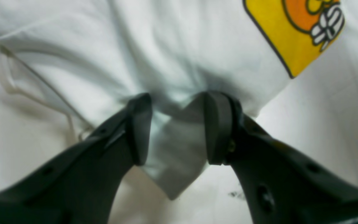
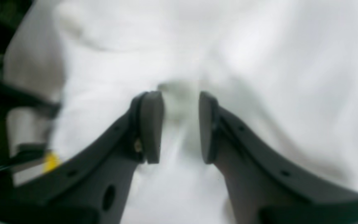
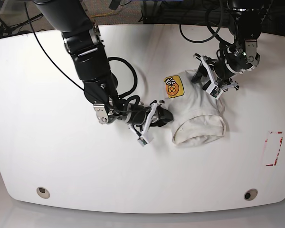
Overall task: Fold the T-shirt properly
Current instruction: 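Smooth the folded shirt flat with both grippers around the yellow patch, then grasp the folded shirt with the left gripper and carry it off the table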
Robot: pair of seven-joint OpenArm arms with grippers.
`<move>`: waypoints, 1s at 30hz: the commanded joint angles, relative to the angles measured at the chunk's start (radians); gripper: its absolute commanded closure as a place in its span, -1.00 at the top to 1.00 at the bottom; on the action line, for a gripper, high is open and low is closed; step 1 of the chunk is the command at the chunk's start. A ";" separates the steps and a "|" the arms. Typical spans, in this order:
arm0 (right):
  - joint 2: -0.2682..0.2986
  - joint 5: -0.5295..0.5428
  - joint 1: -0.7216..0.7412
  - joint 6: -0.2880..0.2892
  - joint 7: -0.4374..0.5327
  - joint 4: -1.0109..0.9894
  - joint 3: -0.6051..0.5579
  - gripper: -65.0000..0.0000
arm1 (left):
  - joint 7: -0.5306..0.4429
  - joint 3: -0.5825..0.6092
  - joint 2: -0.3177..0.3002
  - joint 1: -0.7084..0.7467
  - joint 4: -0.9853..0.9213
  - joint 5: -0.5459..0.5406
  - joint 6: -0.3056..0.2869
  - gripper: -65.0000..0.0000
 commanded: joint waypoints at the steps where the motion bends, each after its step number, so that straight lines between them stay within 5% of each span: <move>1: 0.009 0.019 0.046 0.015 0.070 -0.031 0.005 -0.44 | 0.007 -0.003 -0.008 0.011 0.014 0.003 -0.002 -0.21; 6: 0.038 0.031 0.045 0.015 0.058 0.017 0.010 -0.44 | 0.009 -0.006 -0.008 0.011 0.050 0.001 -0.002 -0.21; 14: 0.099 0.030 -0.052 0.015 -0.122 0.362 0.082 -0.45 | 0.038 -0.069 0.039 -0.015 0.224 0.003 -0.002 -0.19; 18: 0.104 0.022 -0.101 0.015 -0.207 0.457 0.217 -0.45 | 0.122 -0.091 0.066 -0.085 0.262 0.001 -0.002 0.15; 23: 0.147 0.028 -0.143 0.015 -0.229 0.520 0.266 -0.45 | 0.124 -0.080 0.122 -0.133 0.258 0.001 0.194 0.46; 30: 0.167 0.030 -0.175 0.015 -0.230 0.540 0.269 -0.45 | 0.121 0.006 0.188 -0.176 0.241 0.003 0.473 0.51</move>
